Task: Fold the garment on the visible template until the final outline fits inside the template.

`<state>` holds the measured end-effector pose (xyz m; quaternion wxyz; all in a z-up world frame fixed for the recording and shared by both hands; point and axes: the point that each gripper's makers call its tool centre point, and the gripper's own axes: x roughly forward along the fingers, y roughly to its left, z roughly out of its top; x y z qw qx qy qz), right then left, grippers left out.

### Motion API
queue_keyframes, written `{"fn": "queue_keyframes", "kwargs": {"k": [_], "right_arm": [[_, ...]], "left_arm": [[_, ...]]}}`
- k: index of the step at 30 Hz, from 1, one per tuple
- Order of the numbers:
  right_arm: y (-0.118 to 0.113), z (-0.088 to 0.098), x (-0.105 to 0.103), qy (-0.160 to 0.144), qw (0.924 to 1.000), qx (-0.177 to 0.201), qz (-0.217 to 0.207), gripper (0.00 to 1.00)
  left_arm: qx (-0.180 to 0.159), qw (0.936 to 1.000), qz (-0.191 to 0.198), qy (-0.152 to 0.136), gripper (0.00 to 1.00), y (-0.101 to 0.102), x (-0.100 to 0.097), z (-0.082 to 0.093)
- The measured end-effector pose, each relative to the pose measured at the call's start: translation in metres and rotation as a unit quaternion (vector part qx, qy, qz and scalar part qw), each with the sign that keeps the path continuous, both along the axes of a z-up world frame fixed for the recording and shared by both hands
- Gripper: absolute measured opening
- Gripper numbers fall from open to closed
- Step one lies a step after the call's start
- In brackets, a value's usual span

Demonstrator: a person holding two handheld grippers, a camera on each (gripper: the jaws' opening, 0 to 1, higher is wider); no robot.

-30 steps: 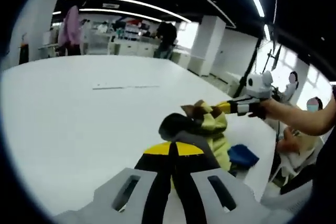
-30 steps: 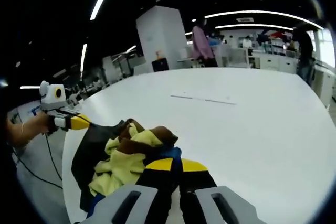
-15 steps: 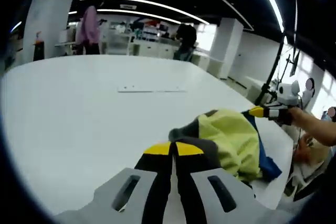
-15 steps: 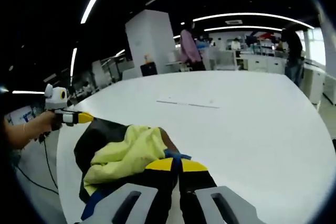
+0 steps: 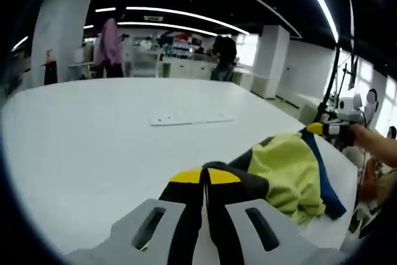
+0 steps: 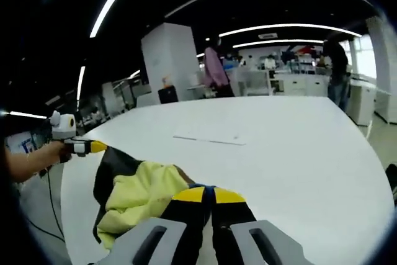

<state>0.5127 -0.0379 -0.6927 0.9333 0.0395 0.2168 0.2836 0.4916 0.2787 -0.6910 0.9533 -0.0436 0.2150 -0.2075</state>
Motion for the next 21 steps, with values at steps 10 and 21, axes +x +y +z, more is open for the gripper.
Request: {"fn": "queue_keyframes", "kwargs": {"k": [10, 21], "right_arm": [[-0.026, 0.002, 0.032, 0.004, 0.9979, 0.012, -0.063, 0.00], [-0.039, -0.010, 0.059, 0.022, 0.9948, 0.025, -0.097, 0.00]], "left_arm": [[0.004, 0.9995, 0.030, 0.005, 0.00, 0.019, 0.024, -0.011], [0.015, 0.9985, 0.050, 0.016, 0.00, 0.026, 0.051, -0.027]]}}
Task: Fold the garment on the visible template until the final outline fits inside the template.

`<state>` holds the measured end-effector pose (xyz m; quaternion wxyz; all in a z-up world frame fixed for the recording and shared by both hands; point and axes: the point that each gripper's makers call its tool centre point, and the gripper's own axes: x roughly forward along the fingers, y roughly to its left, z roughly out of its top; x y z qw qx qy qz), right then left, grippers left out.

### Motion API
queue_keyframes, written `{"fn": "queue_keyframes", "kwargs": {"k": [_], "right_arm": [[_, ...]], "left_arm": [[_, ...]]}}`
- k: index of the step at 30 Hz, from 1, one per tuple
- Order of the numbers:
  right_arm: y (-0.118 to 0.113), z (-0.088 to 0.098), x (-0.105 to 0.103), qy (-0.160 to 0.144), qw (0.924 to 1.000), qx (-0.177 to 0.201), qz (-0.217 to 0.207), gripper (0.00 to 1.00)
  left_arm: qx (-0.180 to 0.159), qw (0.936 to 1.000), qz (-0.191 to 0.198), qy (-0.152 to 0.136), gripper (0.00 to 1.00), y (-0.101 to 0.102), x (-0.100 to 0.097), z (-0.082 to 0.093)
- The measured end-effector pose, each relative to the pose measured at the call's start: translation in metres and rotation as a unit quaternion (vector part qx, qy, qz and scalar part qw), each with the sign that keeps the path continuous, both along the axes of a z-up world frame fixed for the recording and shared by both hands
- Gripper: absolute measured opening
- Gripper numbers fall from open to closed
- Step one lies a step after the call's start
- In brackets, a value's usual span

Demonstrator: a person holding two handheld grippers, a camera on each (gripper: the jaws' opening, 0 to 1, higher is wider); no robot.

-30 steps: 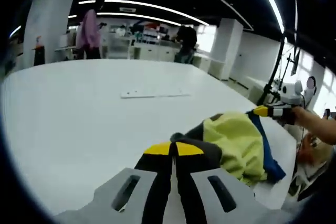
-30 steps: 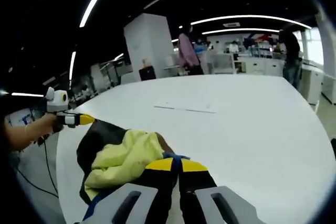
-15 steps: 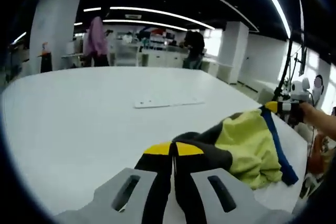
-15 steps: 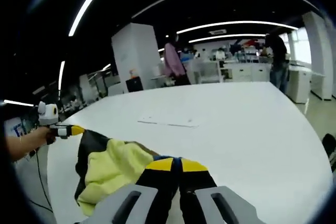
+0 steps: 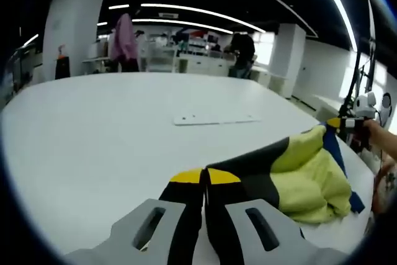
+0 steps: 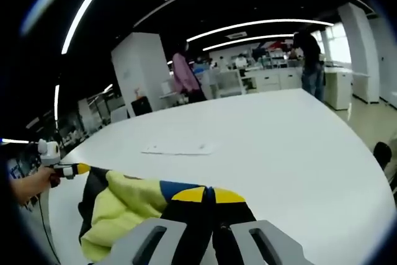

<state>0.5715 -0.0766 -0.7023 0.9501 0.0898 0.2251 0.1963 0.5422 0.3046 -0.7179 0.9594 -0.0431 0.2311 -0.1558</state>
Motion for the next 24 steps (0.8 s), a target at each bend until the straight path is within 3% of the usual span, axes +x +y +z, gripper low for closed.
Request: {"fn": "queue_keyframes", "kwargs": {"k": [7, 11, 14, 24], "right_arm": [[-0.001, 0.008, 0.016, -0.020, 0.9996, 0.015, -0.010, 0.00], [0.000, -0.013, 0.012, 0.016, 0.9998, 0.009, -0.012, 0.00], [0.001, -0.032, 0.004, 0.038, 0.9990, -0.024, -0.001, 0.00], [0.004, -0.058, -0.004, 0.074, 0.9963, -0.044, 0.001, 0.00]], "left_arm": [[0.000, 0.9995, 0.020, -0.026, 0.00, 0.004, 0.018, 0.011], [0.005, 0.9998, 0.019, 0.011, 0.00, 0.004, 0.016, -0.010], [0.022, 0.9993, 0.005, 0.031, 0.00, 0.001, 0.011, -0.023], [0.043, 0.9945, -0.008, 0.095, 0.00, 0.009, 0.000, -0.061]]}}
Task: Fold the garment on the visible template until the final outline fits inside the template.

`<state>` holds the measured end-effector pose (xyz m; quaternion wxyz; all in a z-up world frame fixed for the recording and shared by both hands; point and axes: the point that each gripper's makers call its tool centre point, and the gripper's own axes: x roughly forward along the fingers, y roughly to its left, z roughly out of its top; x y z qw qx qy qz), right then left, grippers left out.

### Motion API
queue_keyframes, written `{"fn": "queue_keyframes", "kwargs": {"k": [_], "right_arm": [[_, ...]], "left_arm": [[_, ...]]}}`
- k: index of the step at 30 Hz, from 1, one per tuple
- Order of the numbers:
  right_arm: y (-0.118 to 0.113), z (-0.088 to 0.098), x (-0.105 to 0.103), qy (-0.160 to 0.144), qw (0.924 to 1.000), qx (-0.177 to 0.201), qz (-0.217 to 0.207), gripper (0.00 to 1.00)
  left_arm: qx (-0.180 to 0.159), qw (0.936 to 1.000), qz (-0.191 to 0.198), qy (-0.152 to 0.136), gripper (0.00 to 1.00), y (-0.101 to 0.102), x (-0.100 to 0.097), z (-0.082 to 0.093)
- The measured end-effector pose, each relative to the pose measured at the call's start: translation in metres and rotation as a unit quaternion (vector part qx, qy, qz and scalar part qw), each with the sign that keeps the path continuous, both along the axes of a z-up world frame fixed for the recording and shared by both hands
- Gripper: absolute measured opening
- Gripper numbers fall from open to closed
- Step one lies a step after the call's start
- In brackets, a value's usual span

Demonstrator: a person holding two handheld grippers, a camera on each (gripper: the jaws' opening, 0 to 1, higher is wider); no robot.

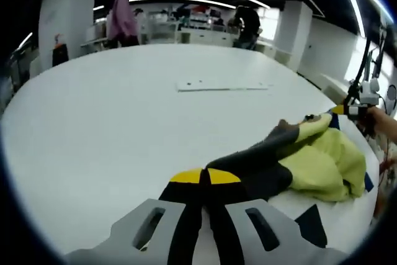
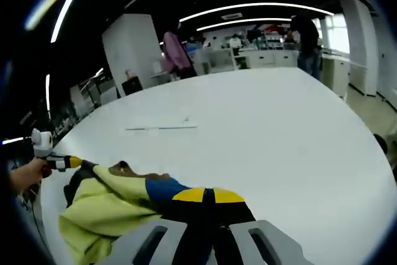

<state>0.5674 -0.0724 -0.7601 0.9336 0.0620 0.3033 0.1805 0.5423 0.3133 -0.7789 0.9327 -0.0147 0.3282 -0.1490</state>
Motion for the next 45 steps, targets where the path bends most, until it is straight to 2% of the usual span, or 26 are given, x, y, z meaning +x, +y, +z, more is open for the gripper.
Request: {"fn": "queue_keyframes", "kwargs": {"k": [9, 13, 17, 21, 24, 31, 36, 45], "right_arm": [[-0.005, -0.018, -0.002, 0.022, 0.9996, -0.017, 0.005, 0.00], [-0.008, -0.016, -0.001, 0.024, 0.9996, -0.016, 0.000, 0.00], [-0.010, -0.007, -0.003, 0.024, 0.9997, -0.008, 0.003, 0.16], [-0.007, 0.000, -0.015, 0.029, 0.9995, -0.006, 0.012, 0.31], [-0.005, 0.002, -0.018, 0.033, 0.9991, -0.004, 0.025, 0.41], [0.007, 0.013, -0.045, 0.032, 0.9976, -0.006, 0.061, 0.54], [0.019, 0.020, -0.069, 0.031, 0.9957, -0.008, 0.087, 0.61], [0.032, 0.018, -0.110, 0.041, 0.9919, 0.001, 0.120, 0.65]], "left_arm": [[0.019, 0.9997, 0.001, 0.013, 0.00, 0.005, -0.001, -0.010], [0.018, 0.9998, 0.002, 0.008, 0.00, 0.006, -0.002, -0.007], [0.026, 0.9996, -0.005, -0.009, 0.12, 0.009, -0.004, 0.002], [0.021, 0.9995, 0.004, -0.022, 0.32, 0.014, -0.010, 0.009], [0.023, 0.9994, 0.000, -0.026, 0.40, 0.015, -0.016, 0.011], [-0.002, 0.9992, -0.011, -0.039, 0.50, 0.010, -0.036, 0.022], [-0.005, 0.9985, -0.028, -0.047, 0.53, 0.005, -0.051, 0.027], [-0.005, 0.9970, -0.063, -0.044, 0.55, -0.007, -0.078, 0.028]]}}
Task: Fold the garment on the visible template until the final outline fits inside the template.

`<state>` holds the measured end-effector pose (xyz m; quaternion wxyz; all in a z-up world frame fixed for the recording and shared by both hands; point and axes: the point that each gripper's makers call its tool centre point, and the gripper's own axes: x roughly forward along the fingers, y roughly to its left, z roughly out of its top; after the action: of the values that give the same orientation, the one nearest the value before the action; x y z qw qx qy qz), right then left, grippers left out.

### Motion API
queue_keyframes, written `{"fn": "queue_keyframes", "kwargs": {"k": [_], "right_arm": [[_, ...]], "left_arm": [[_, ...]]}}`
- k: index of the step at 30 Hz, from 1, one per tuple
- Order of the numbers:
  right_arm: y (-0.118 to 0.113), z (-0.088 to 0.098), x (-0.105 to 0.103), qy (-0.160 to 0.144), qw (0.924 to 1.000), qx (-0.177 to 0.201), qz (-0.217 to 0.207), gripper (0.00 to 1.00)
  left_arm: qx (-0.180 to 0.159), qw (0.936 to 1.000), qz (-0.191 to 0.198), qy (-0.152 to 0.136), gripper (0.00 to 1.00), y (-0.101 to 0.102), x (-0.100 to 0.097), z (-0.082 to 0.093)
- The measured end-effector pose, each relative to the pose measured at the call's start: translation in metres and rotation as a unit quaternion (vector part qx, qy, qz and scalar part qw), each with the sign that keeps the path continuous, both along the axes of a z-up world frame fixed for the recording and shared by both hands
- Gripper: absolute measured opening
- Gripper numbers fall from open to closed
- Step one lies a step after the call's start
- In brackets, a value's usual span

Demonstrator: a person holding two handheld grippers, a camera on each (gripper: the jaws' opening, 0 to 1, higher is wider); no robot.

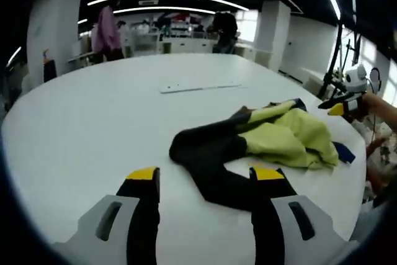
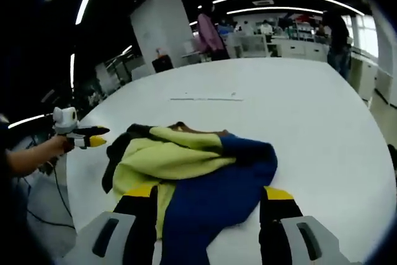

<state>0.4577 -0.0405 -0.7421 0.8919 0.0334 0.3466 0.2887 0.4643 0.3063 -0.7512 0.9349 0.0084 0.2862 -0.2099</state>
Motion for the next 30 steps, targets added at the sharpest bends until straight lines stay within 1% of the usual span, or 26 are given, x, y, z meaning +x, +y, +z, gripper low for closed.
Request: {"fn": "queue_keyframes", "kwargs": {"k": [5, 9, 14, 20, 25, 30], "right_arm": [[0.004, -0.004, -0.027, 0.007, 0.9999, -0.003, 0.011, 0.65], [0.003, -0.010, -0.044, 0.010, 0.9996, -0.014, 0.022, 0.64], [0.004, -0.017, -0.068, 0.013, 0.9992, -0.022, 0.032, 0.62], [0.011, -0.025, -0.095, 0.012, 0.9980, -0.035, 0.052, 0.58], [0.013, -0.028, -0.106, 0.006, 0.9974, -0.041, 0.058, 0.58], [0.014, -0.031, -0.117, -0.005, 0.9951, -0.068, 0.071, 0.56]], "left_arm": [[-0.008, 1.0000, -0.004, -0.004, 0.58, -0.009, -0.016, 0.000], [-0.025, 0.9997, -0.003, 0.000, 0.59, -0.020, -0.030, -0.001], [-0.033, 0.9995, -0.001, 0.000, 0.59, -0.035, -0.049, -0.003], [-0.024, 0.9997, -0.004, 0.002, 0.57, -0.048, -0.064, -0.008], [-0.009, 0.9999, -0.005, 0.003, 0.56, -0.057, -0.075, -0.014], [-0.005, 0.9999, -0.005, 0.010, 0.54, -0.065, -0.082, -0.021]]}}
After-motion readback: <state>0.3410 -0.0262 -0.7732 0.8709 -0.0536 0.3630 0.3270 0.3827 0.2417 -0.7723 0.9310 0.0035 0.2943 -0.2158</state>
